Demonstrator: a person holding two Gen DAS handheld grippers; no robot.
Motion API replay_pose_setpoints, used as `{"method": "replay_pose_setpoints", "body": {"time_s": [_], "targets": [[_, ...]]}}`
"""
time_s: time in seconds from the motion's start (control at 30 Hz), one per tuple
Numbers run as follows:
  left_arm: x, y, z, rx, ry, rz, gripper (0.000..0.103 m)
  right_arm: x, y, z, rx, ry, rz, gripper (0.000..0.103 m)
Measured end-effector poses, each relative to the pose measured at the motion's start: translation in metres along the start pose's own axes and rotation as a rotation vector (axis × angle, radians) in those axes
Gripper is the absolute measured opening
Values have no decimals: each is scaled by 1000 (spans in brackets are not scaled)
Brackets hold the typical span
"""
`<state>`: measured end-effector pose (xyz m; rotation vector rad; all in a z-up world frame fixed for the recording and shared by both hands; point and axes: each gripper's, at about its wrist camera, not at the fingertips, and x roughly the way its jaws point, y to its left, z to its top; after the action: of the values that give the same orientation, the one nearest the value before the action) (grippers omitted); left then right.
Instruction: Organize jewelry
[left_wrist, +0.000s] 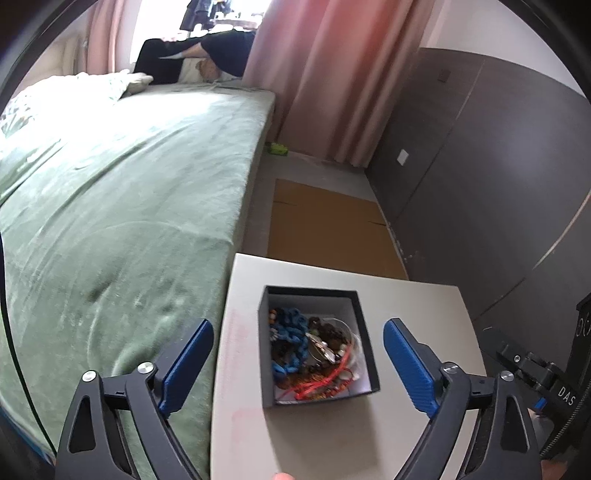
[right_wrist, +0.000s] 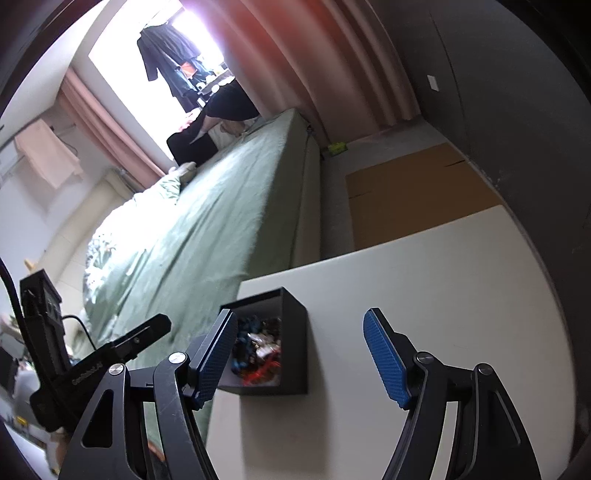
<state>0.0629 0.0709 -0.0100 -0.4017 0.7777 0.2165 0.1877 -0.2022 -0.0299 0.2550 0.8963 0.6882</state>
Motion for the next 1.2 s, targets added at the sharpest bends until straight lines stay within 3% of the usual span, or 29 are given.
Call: {"method": "replay_pose_setpoints", "body": {"time_s": [0.07,0.37,0.67,1.2], "targets": [[-2,-7,-4,16,-3,0,97,-5,-1,-2,-9,3,-28,82],[-13,-31,-28,58,-14,-38,98,-32,-13,-12,-21,19,-83,103],[-31,-42,-49,87,-60,6,101,-57,-22,-26,-79,17,-117,103],[-39,-54,-55,106,-80,-9,101,-78,-27,-32,-88,8,-113,103]]}}
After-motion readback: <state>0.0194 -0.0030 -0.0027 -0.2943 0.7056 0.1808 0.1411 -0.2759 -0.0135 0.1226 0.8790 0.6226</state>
